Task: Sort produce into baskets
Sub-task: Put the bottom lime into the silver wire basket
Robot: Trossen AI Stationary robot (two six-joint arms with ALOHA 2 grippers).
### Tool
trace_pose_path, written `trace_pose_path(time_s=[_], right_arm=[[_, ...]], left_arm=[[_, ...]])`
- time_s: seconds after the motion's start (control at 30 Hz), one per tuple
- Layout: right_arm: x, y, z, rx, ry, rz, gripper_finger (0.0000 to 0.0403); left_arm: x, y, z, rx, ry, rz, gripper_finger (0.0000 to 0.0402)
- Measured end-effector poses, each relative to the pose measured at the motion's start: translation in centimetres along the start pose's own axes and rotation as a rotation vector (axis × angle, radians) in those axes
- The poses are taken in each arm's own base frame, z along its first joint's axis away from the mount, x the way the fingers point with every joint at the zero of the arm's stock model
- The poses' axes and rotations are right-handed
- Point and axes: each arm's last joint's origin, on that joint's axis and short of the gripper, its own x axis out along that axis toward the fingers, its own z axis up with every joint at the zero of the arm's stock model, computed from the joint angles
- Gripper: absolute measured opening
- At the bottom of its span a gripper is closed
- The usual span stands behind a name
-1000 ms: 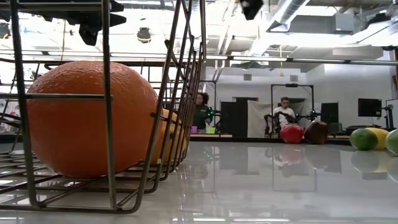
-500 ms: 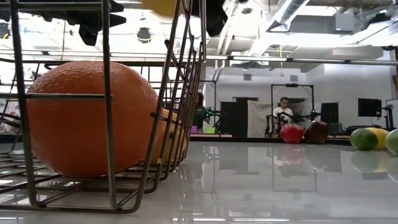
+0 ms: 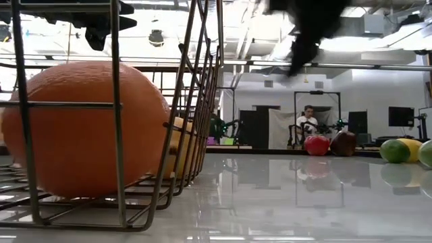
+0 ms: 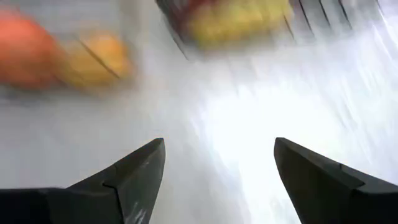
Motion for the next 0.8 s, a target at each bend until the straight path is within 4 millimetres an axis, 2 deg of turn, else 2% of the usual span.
trace_pose_path(time_s=[0.13,0.27,0.33,0.47,0.8], right_arm=[[-0.4,-1.7,-4.3,0.099,0.317,-0.165,0.0330],[-0.4,-3.2,-8.2,0.188,0.606,-0.227,0.0330],[-0.1,-3.4,-9.6,0.210,0.686,-0.194,0.0331],[0.5,-3.7,-11.1,0.221,0.791,-0.154,0.0331],[1.9,-4.7,-13.3,0.153,0.820,-0.172,0.0319]], left_arm=[[0.0,0.0,0.0,0.003,0.000,0.000,0.0137],[0.0,0.0,0.1,0.003,-0.006,-0.001,0.0137],[0.0,0.0,0.1,0.002,-0.009,-0.002,0.0137],[0.0,0.0,0.1,0.001,-0.012,-0.002,0.0137],[0.0,0.0,0.1,0.011,-0.014,0.006,0.0137]])
